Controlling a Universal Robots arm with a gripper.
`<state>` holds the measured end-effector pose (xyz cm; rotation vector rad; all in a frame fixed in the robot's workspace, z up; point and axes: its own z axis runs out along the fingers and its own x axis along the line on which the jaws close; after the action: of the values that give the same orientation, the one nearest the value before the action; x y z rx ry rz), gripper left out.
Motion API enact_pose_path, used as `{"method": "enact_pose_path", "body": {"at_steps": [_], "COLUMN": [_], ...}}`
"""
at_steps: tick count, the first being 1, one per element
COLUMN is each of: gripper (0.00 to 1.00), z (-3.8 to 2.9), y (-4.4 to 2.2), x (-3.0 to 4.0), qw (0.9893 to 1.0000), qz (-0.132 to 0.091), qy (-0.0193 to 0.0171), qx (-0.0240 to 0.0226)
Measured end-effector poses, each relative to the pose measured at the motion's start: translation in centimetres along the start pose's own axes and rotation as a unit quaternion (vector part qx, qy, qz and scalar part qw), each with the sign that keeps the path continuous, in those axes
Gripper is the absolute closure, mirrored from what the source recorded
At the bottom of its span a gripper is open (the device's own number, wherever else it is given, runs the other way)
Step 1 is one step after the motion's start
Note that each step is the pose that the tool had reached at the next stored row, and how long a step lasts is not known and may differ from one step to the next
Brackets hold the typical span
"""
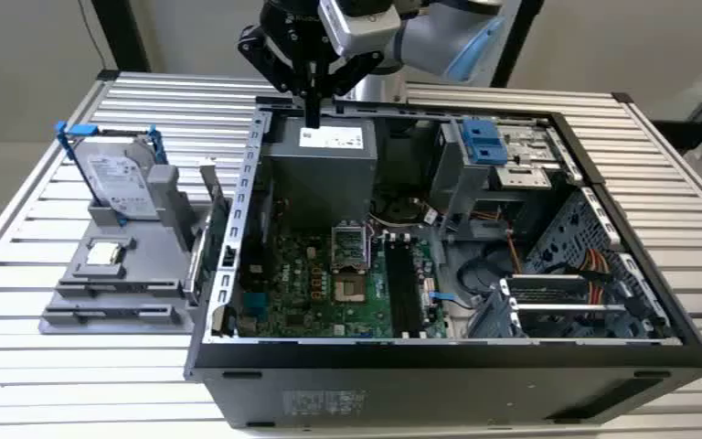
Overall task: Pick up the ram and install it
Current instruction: 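Reach for the ram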
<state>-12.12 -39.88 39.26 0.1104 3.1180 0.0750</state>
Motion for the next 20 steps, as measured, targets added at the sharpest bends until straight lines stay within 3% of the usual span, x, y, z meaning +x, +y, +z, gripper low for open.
{"method": "enact_pose_path", "body": {"at_steps": [12, 20], "gripper": [1.00, 1.00], "z": [0.00, -0.02], "y": [-0.01, -0.06], "x": [0.03, 0.81], "qw": [1.0000, 1.0000], "qz": [0.000, 0.000], "qy": [0.0000, 0.0000], "qx": [0.0000, 0.0000]}}
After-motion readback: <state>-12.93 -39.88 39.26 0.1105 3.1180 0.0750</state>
